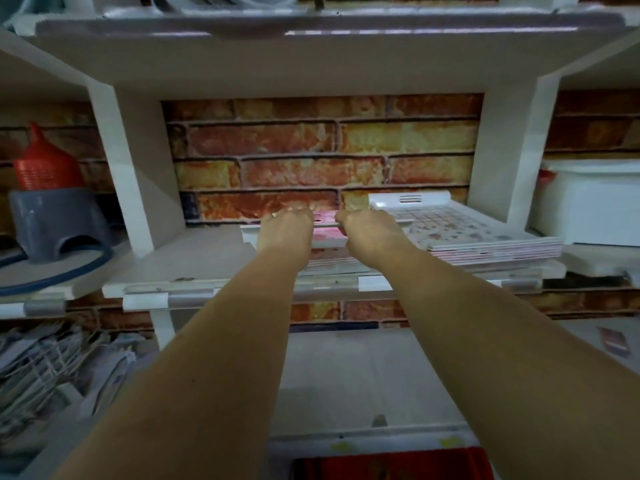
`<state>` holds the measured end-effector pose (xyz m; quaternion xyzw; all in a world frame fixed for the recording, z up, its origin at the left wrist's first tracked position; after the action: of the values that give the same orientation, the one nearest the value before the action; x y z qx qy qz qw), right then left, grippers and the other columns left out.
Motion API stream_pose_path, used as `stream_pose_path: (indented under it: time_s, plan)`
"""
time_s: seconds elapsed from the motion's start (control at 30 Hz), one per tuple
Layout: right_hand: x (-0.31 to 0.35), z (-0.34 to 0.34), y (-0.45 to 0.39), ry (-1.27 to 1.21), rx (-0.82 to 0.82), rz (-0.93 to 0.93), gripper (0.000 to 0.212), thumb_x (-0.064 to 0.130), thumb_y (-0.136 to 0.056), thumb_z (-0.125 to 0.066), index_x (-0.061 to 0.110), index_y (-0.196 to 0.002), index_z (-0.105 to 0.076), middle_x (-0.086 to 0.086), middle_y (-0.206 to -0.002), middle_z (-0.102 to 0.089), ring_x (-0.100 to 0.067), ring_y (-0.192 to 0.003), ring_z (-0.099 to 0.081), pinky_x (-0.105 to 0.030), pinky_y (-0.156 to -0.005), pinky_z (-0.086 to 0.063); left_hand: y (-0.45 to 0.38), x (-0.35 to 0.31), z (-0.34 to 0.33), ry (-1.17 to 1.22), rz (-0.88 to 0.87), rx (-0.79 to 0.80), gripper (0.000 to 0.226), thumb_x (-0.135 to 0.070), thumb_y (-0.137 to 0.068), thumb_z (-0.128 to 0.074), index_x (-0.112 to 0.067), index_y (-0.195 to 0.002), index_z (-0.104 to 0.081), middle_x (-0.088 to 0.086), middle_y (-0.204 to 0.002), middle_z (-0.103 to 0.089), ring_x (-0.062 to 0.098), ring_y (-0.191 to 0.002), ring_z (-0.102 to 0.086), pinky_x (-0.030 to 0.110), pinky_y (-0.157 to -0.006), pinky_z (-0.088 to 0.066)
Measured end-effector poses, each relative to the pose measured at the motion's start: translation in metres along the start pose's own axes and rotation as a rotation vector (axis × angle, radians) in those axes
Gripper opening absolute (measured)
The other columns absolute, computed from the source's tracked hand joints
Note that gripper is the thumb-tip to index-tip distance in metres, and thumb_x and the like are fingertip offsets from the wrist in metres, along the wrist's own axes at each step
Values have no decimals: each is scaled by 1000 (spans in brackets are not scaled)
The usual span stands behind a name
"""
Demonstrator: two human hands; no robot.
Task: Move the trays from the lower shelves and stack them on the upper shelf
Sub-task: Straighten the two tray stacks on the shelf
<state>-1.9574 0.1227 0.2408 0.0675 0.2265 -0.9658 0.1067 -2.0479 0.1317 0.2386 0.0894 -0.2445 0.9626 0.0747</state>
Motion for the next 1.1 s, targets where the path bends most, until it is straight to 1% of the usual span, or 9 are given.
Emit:
stream_pose_path:
  time_s: [0.13,0.2,0.23,0.33,0.5,0.67,0.77,0.87,1.1]
  plan:
    - [-11,-35,-17,-15,42,18,32,-2,-91,-47,11,-121,-49,-12,-113,-64,-30,-103,-61,-30,-70,-35,-17,-11,-34,-23,-58,83,34,-11,-91,-51,-10,-125,-45,10,-123,-58,28,-118,-52,35,-96,-39]
    - [-12,-48,-21,-30,54,35,32,-2,-91,-46,9,-121,-48,-11,-112,-63,-28,-98,-59,-30,-71,-35,-25,-14,-50,11,-75,135,35,-13,-90,-51,-9,-124,-45,10,-123,-57,28,-118,-50,37,-98,-37]
    - [-11,-54,-23,-49,69,44,32,-3,-91,-45,8,-121,-48,-11,-113,-63,-27,-97,-58,-31,-75,-36,-28,-14,-58,35,-74,168,37,-15,-89,-52,-8,-125,-44,10,-124,-56,28,-118,-49,38,-100,-36]
    - [-7,-77,-33,-87,133,66,32,1,-90,-49,7,-121,-47,-11,-116,-60,-27,-108,-56,-32,-88,-38,-35,-13,-80,113,-63,239,48,-25,-87,-55,-9,-130,-40,11,-132,-49,28,-125,-42,38,-105,-32]
    - [-9,-101,-60,-82,185,33,43,11,-88,-54,6,-128,-41,-11,-123,-55,-27,-116,-51,-37,-102,-34,-55,-6,-100,201,-62,261,63,-41,-85,-57,-9,-134,-35,12,-137,-44,29,-129,-37,38,-106,-29]
    - [-10,-134,-75,-111,286,33,47,22,-89,-57,13,-133,-40,-11,-126,-54,-26,-117,-50,-35,-100,-35,-67,-8,-128,303,-55,305,61,-48,-86,-56,-11,-131,-39,11,-132,-48,28,-121,-43,38,-102,-34]
    - [-5,-156,-79,-95,343,28,48,28,-90,-58,12,-132,-41,-11,-127,-53,-27,-118,-49,-36,-101,-35,-69,-9,-151,203,-59,335,58,-52,-90,-47,-13,-131,-40,10,-133,-47,28,-122,-43,40,-103,-33]
    - [-6,-160,-84,-107,332,11,44,25,-92,-54,11,-132,-42,-11,-128,-51,-27,-119,-47,-36,-100,-34,-73,-8,-157,124,-57,302,54,-50,-95,-39,-13,-134,-39,11,-134,-47,29,-125,-42,41,-104,-32]
    - [-6,-158,-83,-101,293,-24,34,21,-97,-43,9,-129,-44,-12,-127,-53,-27,-117,-49,-37,-99,-35,-74,-8,-158,85,-74,260,49,-45,-98,-37,-10,-133,-40,10,-133,-48,27,-124,-43,40,-104,-34]
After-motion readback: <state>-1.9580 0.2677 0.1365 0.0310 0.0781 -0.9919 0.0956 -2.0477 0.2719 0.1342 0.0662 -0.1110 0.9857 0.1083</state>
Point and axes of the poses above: each hand's wrist, its own y-axis away from the middle knuckle, its own z-axis out of the back of the hand, x = y × z, the point moved 8 cm from there along -y, towards the middle knuckle
